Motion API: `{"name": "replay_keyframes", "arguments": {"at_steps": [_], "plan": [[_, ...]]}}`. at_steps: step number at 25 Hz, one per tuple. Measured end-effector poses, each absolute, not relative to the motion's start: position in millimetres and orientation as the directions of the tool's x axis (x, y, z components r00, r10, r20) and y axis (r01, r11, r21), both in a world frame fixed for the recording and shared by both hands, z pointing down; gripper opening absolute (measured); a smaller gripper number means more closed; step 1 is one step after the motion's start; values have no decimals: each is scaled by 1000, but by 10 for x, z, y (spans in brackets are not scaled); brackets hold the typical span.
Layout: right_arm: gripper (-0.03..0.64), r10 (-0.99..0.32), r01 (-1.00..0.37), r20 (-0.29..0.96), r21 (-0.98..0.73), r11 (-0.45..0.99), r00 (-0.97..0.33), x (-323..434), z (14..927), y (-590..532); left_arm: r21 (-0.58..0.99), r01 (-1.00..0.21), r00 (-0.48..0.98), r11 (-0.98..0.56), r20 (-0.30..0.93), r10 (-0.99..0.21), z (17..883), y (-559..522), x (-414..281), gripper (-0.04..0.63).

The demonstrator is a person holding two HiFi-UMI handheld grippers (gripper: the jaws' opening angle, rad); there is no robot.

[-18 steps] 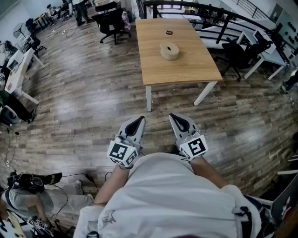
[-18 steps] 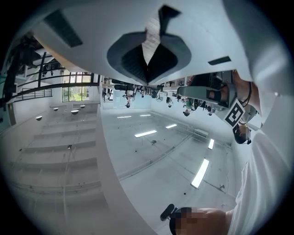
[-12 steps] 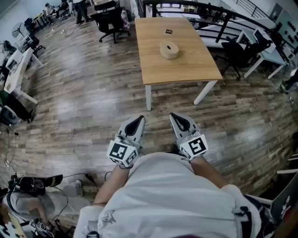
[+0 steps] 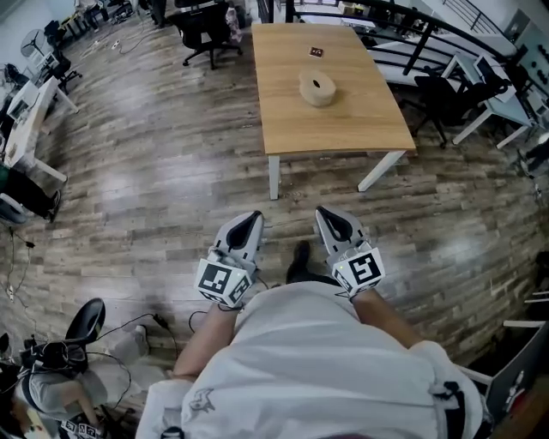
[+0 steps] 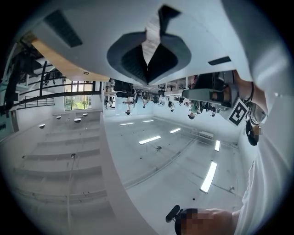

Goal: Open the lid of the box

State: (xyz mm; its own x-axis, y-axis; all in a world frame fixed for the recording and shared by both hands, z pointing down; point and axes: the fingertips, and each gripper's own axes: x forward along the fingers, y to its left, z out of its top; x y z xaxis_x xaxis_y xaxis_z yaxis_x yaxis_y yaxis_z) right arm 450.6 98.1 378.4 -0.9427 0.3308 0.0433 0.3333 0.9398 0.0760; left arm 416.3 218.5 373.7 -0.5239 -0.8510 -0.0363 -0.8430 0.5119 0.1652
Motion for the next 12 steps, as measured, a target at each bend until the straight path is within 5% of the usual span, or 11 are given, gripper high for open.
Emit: {"name": "replay_keyframes", "arguments": {"at_steps": [12], "plan": [[5, 425, 428, 59, 52, 902, -903, 3230, 3847, 482, 163, -786, -604, 596, 3, -797, 3774, 1781, 3095, 6]]}}
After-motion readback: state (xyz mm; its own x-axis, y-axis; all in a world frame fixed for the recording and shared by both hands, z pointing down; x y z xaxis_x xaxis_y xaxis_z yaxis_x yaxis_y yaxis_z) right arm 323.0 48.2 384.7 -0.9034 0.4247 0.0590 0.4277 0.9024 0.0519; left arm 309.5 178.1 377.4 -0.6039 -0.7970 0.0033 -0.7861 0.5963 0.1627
